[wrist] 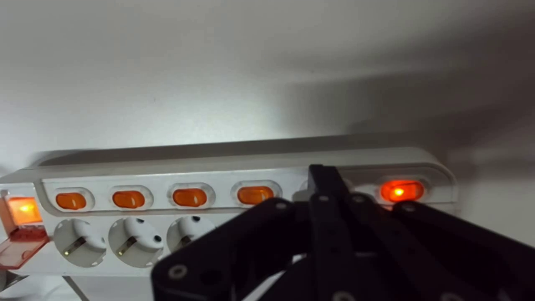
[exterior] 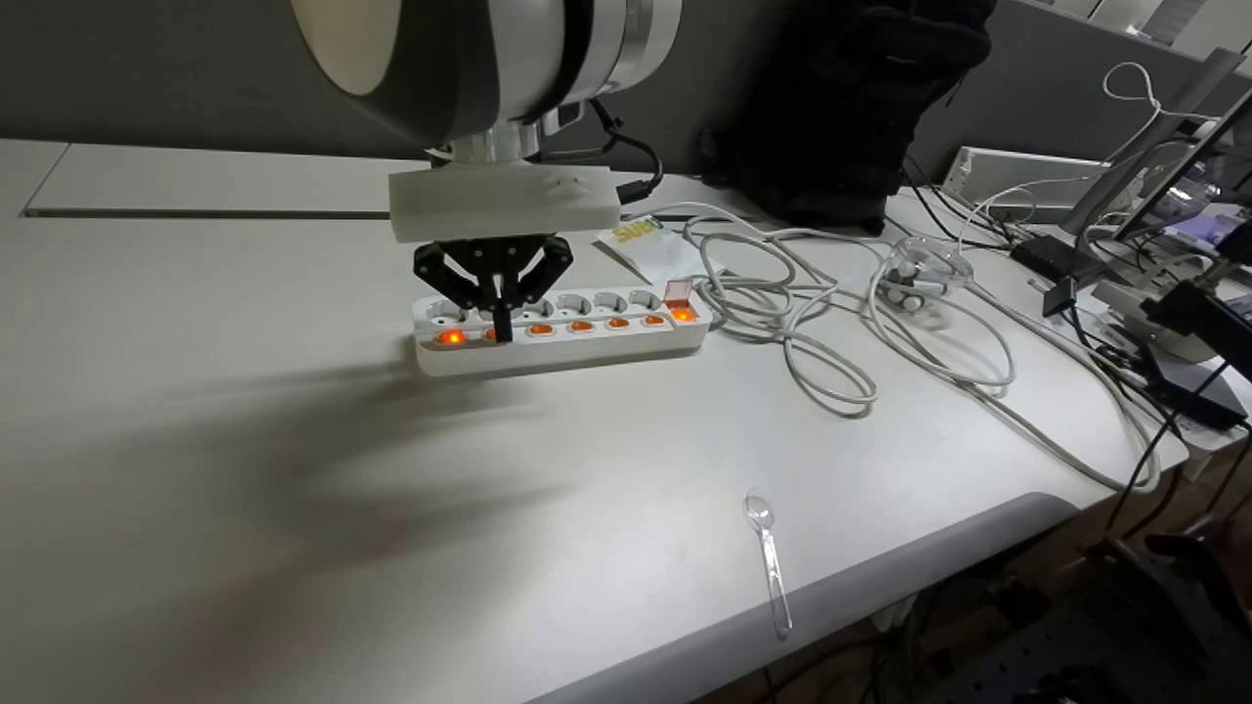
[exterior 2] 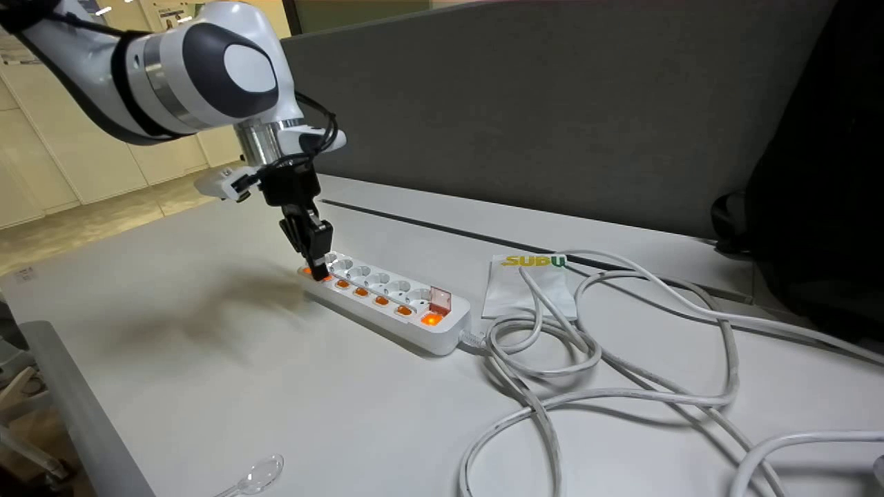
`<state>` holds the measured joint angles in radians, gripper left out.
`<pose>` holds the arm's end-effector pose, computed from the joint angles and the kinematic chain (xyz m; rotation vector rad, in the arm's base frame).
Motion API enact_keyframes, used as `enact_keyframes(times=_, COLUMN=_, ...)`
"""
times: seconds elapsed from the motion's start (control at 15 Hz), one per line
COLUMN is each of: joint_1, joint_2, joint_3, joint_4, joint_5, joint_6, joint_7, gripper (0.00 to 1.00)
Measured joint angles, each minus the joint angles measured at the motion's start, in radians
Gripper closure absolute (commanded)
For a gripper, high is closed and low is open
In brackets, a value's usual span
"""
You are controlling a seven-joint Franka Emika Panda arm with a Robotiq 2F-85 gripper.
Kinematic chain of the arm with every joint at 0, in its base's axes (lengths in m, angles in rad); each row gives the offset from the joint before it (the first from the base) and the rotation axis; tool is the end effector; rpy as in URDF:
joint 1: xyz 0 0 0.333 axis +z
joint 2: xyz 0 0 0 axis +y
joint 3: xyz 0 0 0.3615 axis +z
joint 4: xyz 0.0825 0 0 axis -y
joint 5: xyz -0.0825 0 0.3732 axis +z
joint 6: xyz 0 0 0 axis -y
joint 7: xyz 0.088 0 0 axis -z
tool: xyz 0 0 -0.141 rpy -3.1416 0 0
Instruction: Turn off the second switch from the right
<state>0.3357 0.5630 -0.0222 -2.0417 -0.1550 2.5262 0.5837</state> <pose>0.5724 0.1841 0.1689 3.0132 -0.2068 -0.0442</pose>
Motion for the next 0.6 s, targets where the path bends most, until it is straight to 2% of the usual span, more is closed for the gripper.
enact_keyframes(times=0.6, joint_1=-0.004, joint_2=0.000, joint_3=0.000, joint_4=0.000, joint_5=0.024, joint_6=0.002, joint_7=-0.006, gripper=1.00)
